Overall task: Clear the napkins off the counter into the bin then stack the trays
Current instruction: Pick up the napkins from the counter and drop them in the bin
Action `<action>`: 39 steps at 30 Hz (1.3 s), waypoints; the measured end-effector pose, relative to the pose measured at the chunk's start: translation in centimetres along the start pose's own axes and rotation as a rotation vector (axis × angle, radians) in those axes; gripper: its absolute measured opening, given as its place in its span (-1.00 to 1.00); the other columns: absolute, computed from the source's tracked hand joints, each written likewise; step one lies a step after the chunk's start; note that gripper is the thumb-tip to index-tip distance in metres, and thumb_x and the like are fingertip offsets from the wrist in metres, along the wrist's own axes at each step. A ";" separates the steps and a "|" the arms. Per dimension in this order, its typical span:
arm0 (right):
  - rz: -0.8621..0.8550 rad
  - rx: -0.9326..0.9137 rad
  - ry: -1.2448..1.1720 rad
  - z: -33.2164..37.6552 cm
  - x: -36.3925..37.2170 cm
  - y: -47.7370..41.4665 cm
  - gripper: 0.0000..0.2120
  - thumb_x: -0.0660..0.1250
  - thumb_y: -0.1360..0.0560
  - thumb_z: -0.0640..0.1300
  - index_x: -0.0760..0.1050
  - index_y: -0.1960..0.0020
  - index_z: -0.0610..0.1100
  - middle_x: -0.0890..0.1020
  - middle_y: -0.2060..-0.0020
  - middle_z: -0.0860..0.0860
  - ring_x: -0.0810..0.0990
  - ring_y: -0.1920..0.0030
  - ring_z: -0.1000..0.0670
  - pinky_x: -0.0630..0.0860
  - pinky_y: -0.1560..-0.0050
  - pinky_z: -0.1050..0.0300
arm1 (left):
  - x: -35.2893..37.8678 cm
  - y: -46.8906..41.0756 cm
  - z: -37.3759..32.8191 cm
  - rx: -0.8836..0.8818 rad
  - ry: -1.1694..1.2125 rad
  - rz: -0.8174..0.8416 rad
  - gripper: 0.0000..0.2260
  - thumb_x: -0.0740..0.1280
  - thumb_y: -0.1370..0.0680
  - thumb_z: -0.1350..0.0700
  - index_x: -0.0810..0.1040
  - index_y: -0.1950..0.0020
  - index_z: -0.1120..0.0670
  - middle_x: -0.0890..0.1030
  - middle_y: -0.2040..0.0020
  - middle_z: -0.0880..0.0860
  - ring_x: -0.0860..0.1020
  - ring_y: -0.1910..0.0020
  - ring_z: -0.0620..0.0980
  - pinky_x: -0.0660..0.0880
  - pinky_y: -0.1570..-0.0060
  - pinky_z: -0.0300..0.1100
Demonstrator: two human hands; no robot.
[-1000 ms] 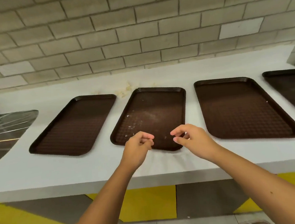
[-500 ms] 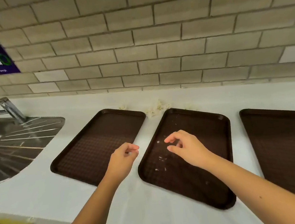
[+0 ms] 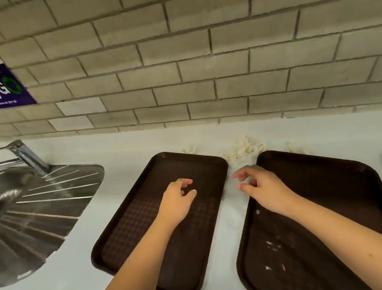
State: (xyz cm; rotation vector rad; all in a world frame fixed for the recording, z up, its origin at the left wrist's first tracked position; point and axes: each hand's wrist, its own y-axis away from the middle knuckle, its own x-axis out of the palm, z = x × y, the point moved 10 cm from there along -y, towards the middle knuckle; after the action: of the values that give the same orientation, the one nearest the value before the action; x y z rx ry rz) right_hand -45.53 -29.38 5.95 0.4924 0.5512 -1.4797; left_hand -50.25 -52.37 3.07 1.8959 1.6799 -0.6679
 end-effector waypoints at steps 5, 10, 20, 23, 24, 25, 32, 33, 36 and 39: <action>-0.022 0.113 -0.051 -0.8 2.3 -7.9 -0.70 0.34 -0.54 -0.02 0.43 -0.25 0.07 0.57 -0.03 0.11 0.58 0.06 0.07 0.43 0.05 0.25 | -0.7 -7.4 1.8 0.030 -0.057 0.040 -0.73 0.31 -0.58 0.02 0.49 -0.28 -0.08 0.48 -0.24 -0.06 0.48 -0.12 -0.13 0.45 -0.03 -0.23; -0.114 0.199 0.097 -3.0 2.0 -14.7 -0.67 0.33 -0.54 -0.14 0.41 -0.29 -0.02 0.56 -0.09 0.03 0.55 -0.01 0.02 0.44 -0.02 0.17 | -1.4 -13.8 2.7 0.117 -0.189 -0.006 -0.65 0.30 -0.57 -0.04 0.44 -0.35 -0.07 0.48 -0.28 0.01 0.45 -0.28 0.03 0.45 -0.23 -0.07; -0.126 0.289 0.222 -8.7 -0.5 -16.3 -0.66 0.26 -0.54 -0.27 0.45 -0.28 -0.03 0.54 -0.12 0.03 0.54 -0.01 0.02 0.41 0.01 0.21 | 3.4 -23.2 1.1 0.088 -0.585 0.072 -0.40 0.21 -0.54 -0.25 0.22 -0.49 0.02 0.37 -0.38 0.19 0.34 -0.34 0.21 0.35 -0.26 0.06; -0.093 0.223 0.240 -8.6 0.3 -16.0 -0.61 0.34 -0.53 -0.20 0.43 -0.32 0.02 0.52 -0.13 0.05 0.57 0.10 0.05 0.40 0.03 0.26 | 4.5 -24.3 0.7 0.098 -0.660 0.058 -0.44 0.16 -0.57 -0.25 0.26 -0.46 0.04 0.42 -0.32 0.18 0.38 -0.29 0.20 0.39 -0.19 0.04; -0.073 0.201 0.251 -8.5 0.8 -15.9 -0.57 0.35 -0.52 -0.20 0.42 -0.35 0.03 0.50 -0.15 0.06 0.57 0.12 0.06 0.41 0.03 0.27 | 4.9 -24.5 0.6 0.107 -0.671 0.053 -0.47 0.14 -0.58 -0.23 0.28 -0.44 0.05 0.43 -0.31 0.17 0.40 -0.27 0.19 0.40 -0.17 0.03; -0.054 0.184 0.259 -8.3 1.3 -15.9 -0.53 0.37 -0.51 -0.21 0.39 -0.37 0.04 0.48 -0.16 0.06 0.57 0.13 0.06 0.41 0.01 0.27 | 5.1 -24.7 0.5 0.115 -0.674 0.054 -0.51 0.14 -0.60 -0.20 0.29 -0.43 0.06 0.44 -0.30 0.16 0.40 -0.26 0.18 0.40 -0.14 0.02; -0.109 0.134 0.336 -7.3 2.5 -17.3 -0.60 0.29 -0.55 -0.12 0.39 -0.37 -0.03 0.43 -0.21 -0.03 0.50 0.18 0.09 0.49 -0.12 0.14 | 5.6 -25.1 0.1 0.111 -0.643 0.075 -0.71 0.15 -0.64 0.07 0.44 -0.29 0.17 0.47 -0.17 0.18 0.46 -0.16 0.14 0.47 -0.03 -0.03; -0.102 0.143 0.362 -7.3 2.7 -17.8 -0.60 0.27 -0.56 -0.10 0.37 -0.39 -0.01 0.42 -0.24 -0.05 0.54 0.13 0.04 0.49 -0.13 0.12 | 5.6 -25.1 0.0 0.121 -0.614 0.078 -0.74 0.16 -0.64 0.11 0.47 -0.26 0.19 0.48 -0.14 0.18 0.48 -0.13 0.13 0.50 -0.04 -0.03; -0.044 0.199 0.445 -7.6 3.7 -19.0 -0.61 0.21 -0.59 -0.02 0.35 -0.41 0.08 0.40 -0.26 -0.06 0.58 -0.04 -0.07 0.54 -0.10 0.02 | 5.4 -25.1 -0.6 0.182 -0.508 0.070 -0.82 0.20 -0.62 0.20 0.50 -0.18 0.13 0.49 -0.13 0.13 0.51 -0.07 0.08 0.52 -0.04 -0.06; 0.004 0.204 0.564 -7.7 4.8 -20.2 -0.66 0.14 -0.62 0.03 0.38 -0.38 0.09 0.43 -0.21 -0.06 0.54 -0.14 -0.11 0.54 -0.09 -0.03 | 5.3 -24.9 -0.9 0.248 -0.328 0.057 -0.80 0.18 -0.63 0.23 0.50 -0.21 0.08 0.49 -0.19 0.11 0.51 -0.12 0.06 0.45 -0.03 -0.17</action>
State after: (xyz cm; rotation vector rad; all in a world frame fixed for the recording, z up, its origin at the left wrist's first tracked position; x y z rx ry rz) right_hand -65.98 -29.18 -2.54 1.0869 0.8394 -1.3950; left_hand -74.33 -45.41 -1.16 1.8641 1.3826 -1.1401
